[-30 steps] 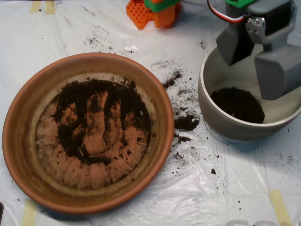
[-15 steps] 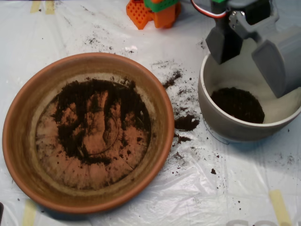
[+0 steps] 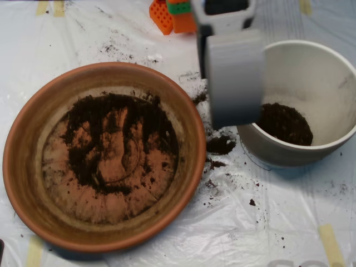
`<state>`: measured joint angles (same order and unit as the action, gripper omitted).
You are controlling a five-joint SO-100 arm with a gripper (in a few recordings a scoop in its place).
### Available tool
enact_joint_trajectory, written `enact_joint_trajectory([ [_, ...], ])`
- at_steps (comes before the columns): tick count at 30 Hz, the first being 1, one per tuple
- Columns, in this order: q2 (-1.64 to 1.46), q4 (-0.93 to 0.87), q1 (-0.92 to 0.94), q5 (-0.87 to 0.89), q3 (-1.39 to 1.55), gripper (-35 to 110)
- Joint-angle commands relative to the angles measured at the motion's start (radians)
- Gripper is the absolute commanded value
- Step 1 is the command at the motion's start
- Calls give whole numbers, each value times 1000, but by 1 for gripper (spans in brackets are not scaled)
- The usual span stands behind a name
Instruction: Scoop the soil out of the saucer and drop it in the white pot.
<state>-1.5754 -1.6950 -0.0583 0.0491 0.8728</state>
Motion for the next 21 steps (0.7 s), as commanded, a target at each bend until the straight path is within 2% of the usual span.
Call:
enact_joint_trajectory([
  [1, -37, -29, 114, -5, -21, 42],
  [3, -91, 25, 186, -26, 124, 45],
  [9, -288, 374, 348, -135, 739, 46],
  [16, -293, 512, 446, -163, 980, 46],
  [21, -213, 551, 500, -161, 1014, 47],
])
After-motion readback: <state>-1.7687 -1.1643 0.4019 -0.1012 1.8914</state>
